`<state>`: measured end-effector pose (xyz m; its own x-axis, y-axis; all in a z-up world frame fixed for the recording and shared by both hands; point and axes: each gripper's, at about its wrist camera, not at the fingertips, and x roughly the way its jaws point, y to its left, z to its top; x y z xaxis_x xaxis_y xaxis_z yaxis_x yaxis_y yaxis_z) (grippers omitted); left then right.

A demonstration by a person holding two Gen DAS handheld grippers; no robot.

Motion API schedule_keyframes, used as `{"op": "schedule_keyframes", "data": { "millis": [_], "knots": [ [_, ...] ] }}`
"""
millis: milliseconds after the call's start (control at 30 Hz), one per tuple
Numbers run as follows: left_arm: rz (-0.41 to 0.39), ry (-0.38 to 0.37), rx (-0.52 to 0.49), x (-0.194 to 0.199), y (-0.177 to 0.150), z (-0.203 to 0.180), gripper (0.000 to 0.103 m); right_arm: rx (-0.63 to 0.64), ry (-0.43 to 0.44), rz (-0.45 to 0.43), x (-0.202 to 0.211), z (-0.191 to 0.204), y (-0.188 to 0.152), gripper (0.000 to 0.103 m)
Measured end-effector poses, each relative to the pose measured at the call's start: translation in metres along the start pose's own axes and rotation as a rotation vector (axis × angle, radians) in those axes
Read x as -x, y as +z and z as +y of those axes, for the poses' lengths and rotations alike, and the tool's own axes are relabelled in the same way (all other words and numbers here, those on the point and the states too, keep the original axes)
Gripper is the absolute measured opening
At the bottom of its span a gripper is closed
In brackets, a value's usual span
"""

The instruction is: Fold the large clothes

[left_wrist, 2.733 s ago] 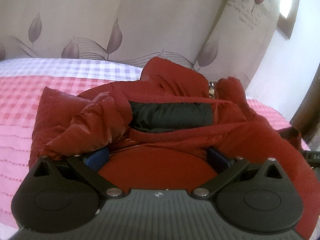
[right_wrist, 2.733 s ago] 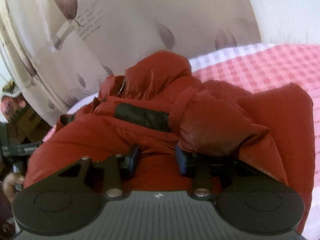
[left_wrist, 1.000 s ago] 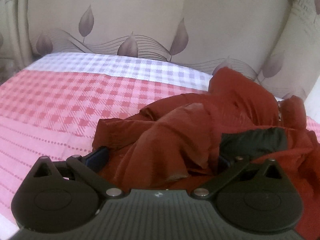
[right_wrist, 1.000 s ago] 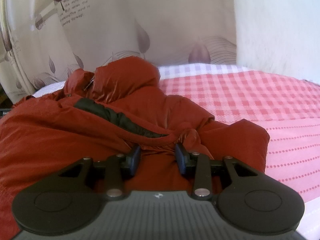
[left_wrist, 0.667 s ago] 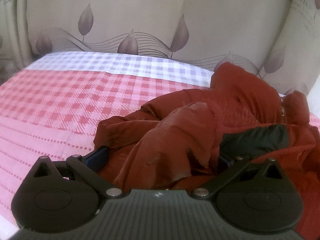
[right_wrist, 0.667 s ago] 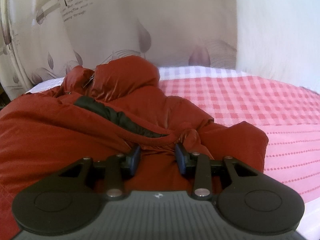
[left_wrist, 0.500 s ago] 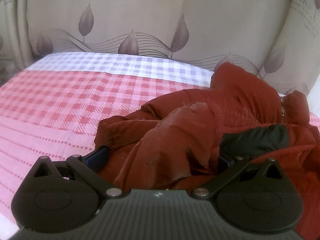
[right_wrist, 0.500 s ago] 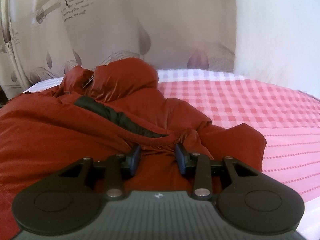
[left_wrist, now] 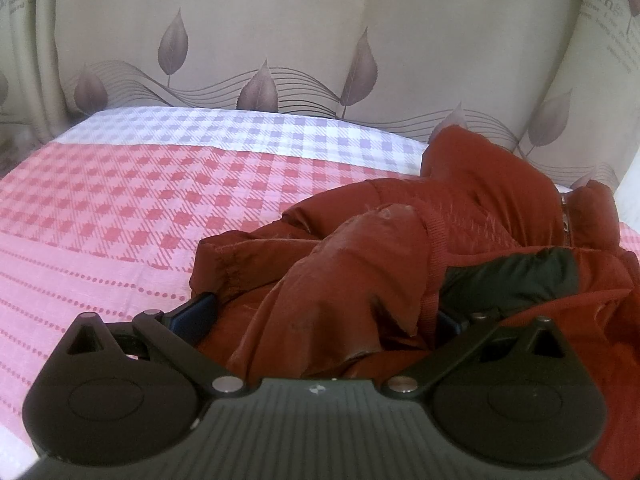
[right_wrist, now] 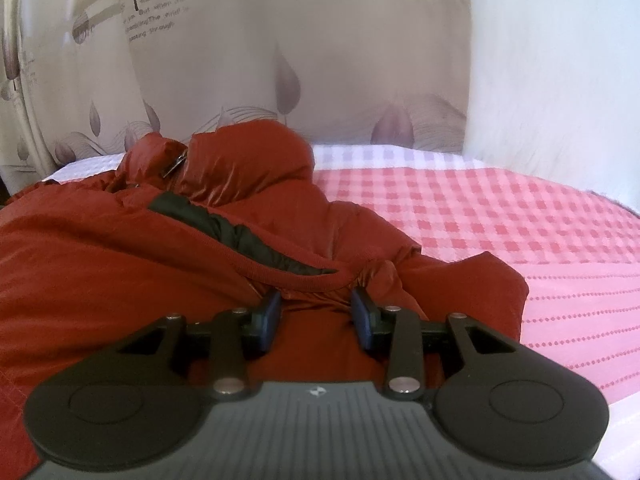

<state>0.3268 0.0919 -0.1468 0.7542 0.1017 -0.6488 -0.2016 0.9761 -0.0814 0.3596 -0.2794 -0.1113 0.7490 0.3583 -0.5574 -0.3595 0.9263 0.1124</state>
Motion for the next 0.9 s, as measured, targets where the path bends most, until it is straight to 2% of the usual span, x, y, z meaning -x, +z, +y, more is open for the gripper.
{"op": "schedule_keyframes", "data": {
  "millis": [267, 500, 600, 667, 767, 900],
  "knots": [
    [0.028, 0.0, -0.014, 0.0, 0.002, -0.001, 0.103, 0.0, -0.002, -0.005, 0.0, -0.001, 0.0, 0.037],
    [0.164, -0.079, -0.039, -0.005, 0.018, 0.01, 0.103, -0.004, 0.0, -0.009, 0.0, 0.0, -0.001, 0.037],
    [0.195, -0.103, -0.055, -0.006, 0.023, 0.014, 0.103, -0.011, 0.006, -0.012, 0.001, -0.001, -0.001, 0.037],
    [0.196, -0.115, -0.058, -0.005, 0.027, 0.016, 0.103, -0.013, 0.008, -0.014, 0.002, -0.001, -0.001, 0.037],
    [0.143, -0.147, -0.07, 0.006, 0.03, 0.021, 0.103, -0.018, 0.011, -0.017, 0.003, -0.002, -0.002, 0.037],
    [0.124, -0.193, -0.088, 0.015, 0.031, 0.031, 0.103, -0.024, 0.017, -0.019, 0.003, -0.004, -0.002, 0.037]
  ]
}}
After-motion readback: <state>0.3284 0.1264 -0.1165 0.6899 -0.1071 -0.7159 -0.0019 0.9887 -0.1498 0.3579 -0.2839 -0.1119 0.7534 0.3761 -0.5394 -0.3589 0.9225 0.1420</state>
